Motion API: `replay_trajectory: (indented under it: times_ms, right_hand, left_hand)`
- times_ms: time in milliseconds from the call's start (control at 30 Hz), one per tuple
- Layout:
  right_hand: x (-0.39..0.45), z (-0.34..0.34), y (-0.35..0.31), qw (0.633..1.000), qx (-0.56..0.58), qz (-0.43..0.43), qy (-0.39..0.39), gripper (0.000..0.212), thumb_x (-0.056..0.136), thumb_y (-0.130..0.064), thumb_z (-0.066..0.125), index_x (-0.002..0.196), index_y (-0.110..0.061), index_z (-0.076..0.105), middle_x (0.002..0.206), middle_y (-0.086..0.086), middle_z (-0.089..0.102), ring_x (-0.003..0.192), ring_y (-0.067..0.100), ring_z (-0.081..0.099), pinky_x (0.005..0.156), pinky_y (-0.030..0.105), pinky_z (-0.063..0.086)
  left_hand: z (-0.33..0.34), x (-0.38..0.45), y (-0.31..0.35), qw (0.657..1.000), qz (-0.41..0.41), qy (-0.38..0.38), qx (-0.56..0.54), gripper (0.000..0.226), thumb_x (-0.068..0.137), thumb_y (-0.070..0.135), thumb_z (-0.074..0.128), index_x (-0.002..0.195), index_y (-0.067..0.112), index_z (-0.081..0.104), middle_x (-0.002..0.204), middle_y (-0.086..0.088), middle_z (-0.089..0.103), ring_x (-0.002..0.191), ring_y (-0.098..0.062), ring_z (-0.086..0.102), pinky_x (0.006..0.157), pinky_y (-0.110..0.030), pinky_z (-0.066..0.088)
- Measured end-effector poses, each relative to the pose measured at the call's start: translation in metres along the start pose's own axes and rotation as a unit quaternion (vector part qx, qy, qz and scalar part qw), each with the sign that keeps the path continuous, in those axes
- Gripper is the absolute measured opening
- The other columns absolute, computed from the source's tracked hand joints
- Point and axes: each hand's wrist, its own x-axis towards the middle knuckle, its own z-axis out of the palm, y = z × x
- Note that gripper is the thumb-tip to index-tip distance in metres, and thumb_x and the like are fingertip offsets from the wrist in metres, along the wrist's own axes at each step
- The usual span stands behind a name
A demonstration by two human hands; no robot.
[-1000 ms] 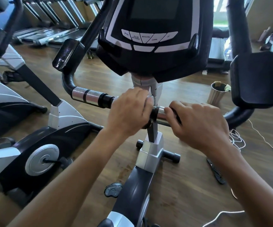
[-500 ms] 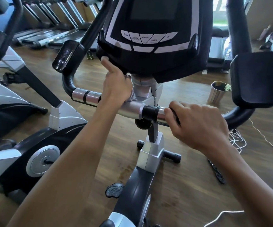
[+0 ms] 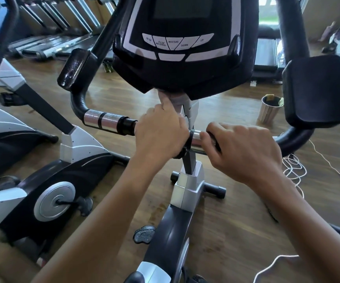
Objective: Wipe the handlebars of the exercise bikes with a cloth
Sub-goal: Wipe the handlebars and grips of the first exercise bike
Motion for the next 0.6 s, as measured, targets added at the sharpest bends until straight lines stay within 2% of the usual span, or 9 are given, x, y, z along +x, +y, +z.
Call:
replay_trajectory:
  times_ms: [33, 100, 133, 200, 267, 367, 433, 500, 600]
  right_hand:
    - [0.000, 0.000, 0.000, 1.000, 0.000, -0.002, -0.001, 0.045, 0.102, -0.052, 0.024, 0.085, -0.024, 0.055, 0.073, -0.006, 0.066, 0.055, 0.027, 0.059, 0.047, 0.028, 0.013]
    - [0.000, -0.002, 0.000, 1.000, 0.005, -0.002, -0.001, 0.047, 0.101, -0.052, 0.022, 0.084, -0.024, 0.055, 0.072, -0.006, 0.065, 0.051, 0.025, 0.052, 0.047, 0.026, 0.011]
    - [0.000, -0.003, -0.001, 1.000, 0.007, -0.001, -0.001, 0.048, 0.101, -0.052, 0.020, 0.084, -0.024, 0.055, 0.072, -0.006, 0.065, 0.050, 0.024, 0.046, 0.047, 0.025, 0.010]
    - [-0.001, -0.005, -0.001, 1.000, 0.006, -0.008, 0.004, 0.049, 0.101, -0.052, 0.017, 0.086, -0.024, 0.054, 0.074, -0.007, 0.064, 0.052, 0.022, 0.038, 0.047, 0.025, 0.009]
    - [-0.001, -0.006, 0.000, 1.000, 0.006, -0.015, 0.007, 0.048, 0.101, -0.053, 0.017, 0.090, -0.025, 0.056, 0.078, -0.007, 0.066, 0.055, 0.021, 0.037, 0.047, 0.025, 0.010]
    - [-0.001, -0.006, 0.000, 1.000, 0.002, -0.013, 0.008, 0.046, 0.101, -0.053, 0.020, 0.093, -0.025, 0.056, 0.083, -0.006, 0.068, 0.057, 0.023, 0.042, 0.047, 0.026, 0.009]
    - [-0.001, -0.005, -0.002, 1.000, -0.001, -0.016, 0.008, 0.046, 0.101, -0.051, 0.021, 0.091, -0.024, 0.057, 0.081, -0.006, 0.068, 0.057, 0.026, 0.053, 0.047, 0.026, 0.008]
    - [-0.001, -0.004, -0.001, 1.000, -0.010, -0.020, 0.009, 0.049, 0.101, -0.051, 0.018, 0.089, -0.024, 0.057, 0.077, -0.005, 0.067, 0.056, 0.025, 0.058, 0.047, 0.026, 0.007]
    - [-0.001, -0.003, 0.001, 0.999, -0.016, -0.027, 0.014, 0.050, 0.102, -0.050, 0.017, 0.089, -0.024, 0.057, 0.077, -0.006, 0.066, 0.054, 0.024, 0.053, 0.047, 0.025, 0.006]
  left_hand:
    - [0.000, -0.009, -0.004, 0.998, 0.044, 0.040, -0.010, 0.047, 0.101, 0.036, 0.034, 0.140, 0.013, 0.047, 0.118, -0.007, 0.060, 0.105, -0.030, 0.058, 0.078, -0.039, 0.036]
    - [-0.004, -0.017, -0.016, 0.992, 0.102, 0.071, -0.037, 0.036, 0.101, 0.035, 0.035, 0.119, 0.019, 0.061, 0.114, -0.003, 0.062, 0.101, -0.026, 0.059, 0.078, -0.038, 0.040]
    - [-0.002, -0.010, -0.025, 0.993, 0.096, 0.055, -0.045, 0.035, 0.101, 0.035, 0.035, 0.114, 0.020, 0.064, 0.112, -0.003, 0.064, 0.097, -0.026, 0.058, 0.078, -0.038, 0.041]
    - [0.002, 0.019, -0.037, 0.999, 0.025, -0.022, -0.033, 0.039, 0.099, 0.036, 0.035, 0.102, 0.017, 0.068, 0.102, -0.008, 0.067, 0.087, -0.029, 0.056, 0.074, -0.038, 0.042]
    - [0.002, 0.040, -0.041, 0.998, -0.021, -0.064, -0.017, 0.043, 0.095, 0.038, 0.033, 0.090, 0.013, 0.068, 0.091, -0.012, 0.068, 0.078, -0.031, 0.057, 0.072, -0.040, 0.045]
    - [0.011, 0.024, -0.030, 1.000, 0.015, 0.023, -0.012, 0.035, 0.098, 0.032, 0.037, 0.082, 0.013, 0.062, 0.085, -0.006, 0.061, 0.077, -0.029, 0.052, 0.067, -0.039, 0.036]
    - [0.015, -0.008, -0.019, 0.986, 0.084, 0.129, -0.070, 0.031, 0.099, 0.027, 0.039, 0.086, 0.013, 0.064, 0.089, -0.002, 0.064, 0.082, -0.027, 0.057, 0.069, -0.041, 0.041]
    - [0.026, -0.022, -0.021, 0.957, 0.180, 0.191, -0.125, 0.029, 0.098, 0.022, 0.041, 0.089, 0.011, 0.067, 0.093, -0.002, 0.068, 0.086, -0.025, 0.062, 0.073, -0.043, 0.047]
    - [0.029, -0.001, -0.042, 0.938, 0.247, 0.192, -0.149, 0.030, 0.095, 0.022, 0.043, 0.085, 0.010, 0.069, 0.088, -0.002, 0.070, 0.080, -0.026, 0.066, 0.066, -0.042, 0.051]
